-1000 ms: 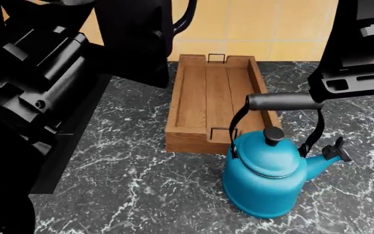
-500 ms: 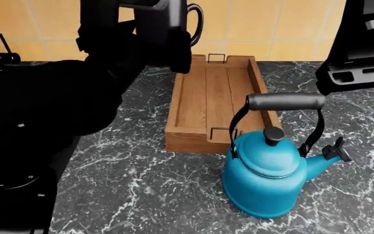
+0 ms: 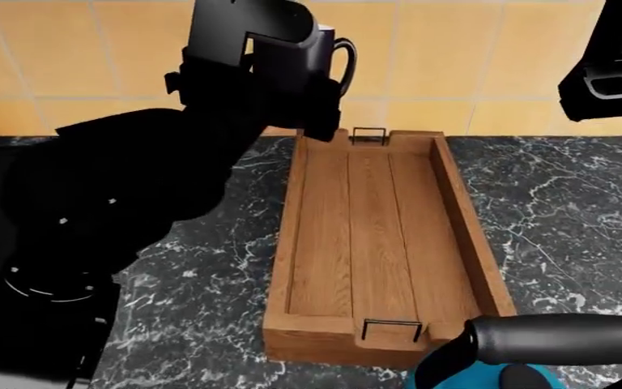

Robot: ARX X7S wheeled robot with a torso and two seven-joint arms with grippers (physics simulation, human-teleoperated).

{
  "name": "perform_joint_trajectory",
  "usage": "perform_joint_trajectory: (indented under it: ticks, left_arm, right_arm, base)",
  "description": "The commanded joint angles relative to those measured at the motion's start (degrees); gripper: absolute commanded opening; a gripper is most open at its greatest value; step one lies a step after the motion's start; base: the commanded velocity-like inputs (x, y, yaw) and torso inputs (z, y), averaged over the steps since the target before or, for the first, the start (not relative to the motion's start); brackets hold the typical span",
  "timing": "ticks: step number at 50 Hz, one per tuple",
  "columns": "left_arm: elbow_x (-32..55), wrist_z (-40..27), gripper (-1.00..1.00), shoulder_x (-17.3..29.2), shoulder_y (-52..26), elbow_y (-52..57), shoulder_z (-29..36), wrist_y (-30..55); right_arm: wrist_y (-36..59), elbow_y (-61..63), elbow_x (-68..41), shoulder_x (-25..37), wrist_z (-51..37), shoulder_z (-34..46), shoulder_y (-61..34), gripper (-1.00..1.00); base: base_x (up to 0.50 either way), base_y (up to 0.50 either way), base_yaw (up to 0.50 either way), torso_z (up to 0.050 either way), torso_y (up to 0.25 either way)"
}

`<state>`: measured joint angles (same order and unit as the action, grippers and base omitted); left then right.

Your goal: Pick the kettle from the counter and place it on the tray. Then pick the mug from the cabinet and place it on the tray. Then close the cabinet doors.

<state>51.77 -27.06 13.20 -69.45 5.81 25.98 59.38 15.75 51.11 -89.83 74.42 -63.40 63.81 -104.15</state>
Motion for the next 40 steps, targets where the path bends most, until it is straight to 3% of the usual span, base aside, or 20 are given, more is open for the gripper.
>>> perform_joint_trajectory:
  ticks: [1, 19, 40]
  left_arm:
    - [0.6, 0.1, -1.00, -0.6, 0.3, 0.8, 1.9, 0.0]
    - [-3.3, 3.9, -1.00, -4.5, 2.5, -4.8, 8.9, -5.6]
    - [-8.8, 9.6, -1.00, -11.8, 0.3, -24.3, 14.5, -15.4]
  right_arm:
    - [0.2, -0.1, 0.3, 0.7, 0.2, -0.8, -0.4, 1.00]
    - [-1.3, 0.8, 2.2, 1.8, 0.4, -0.6, 1.9, 1.00]
    - [-3.7, 0.3, 5.4, 2.6, 1.2, 0.8, 6.0, 1.00]
  base:
    - [0.00, 0.00, 0.00, 0.000, 0.000]
    - [0.00, 0.00, 0.00, 0.000, 0.000]
    - [0.00, 0.00, 0.00, 0.000, 0.000]
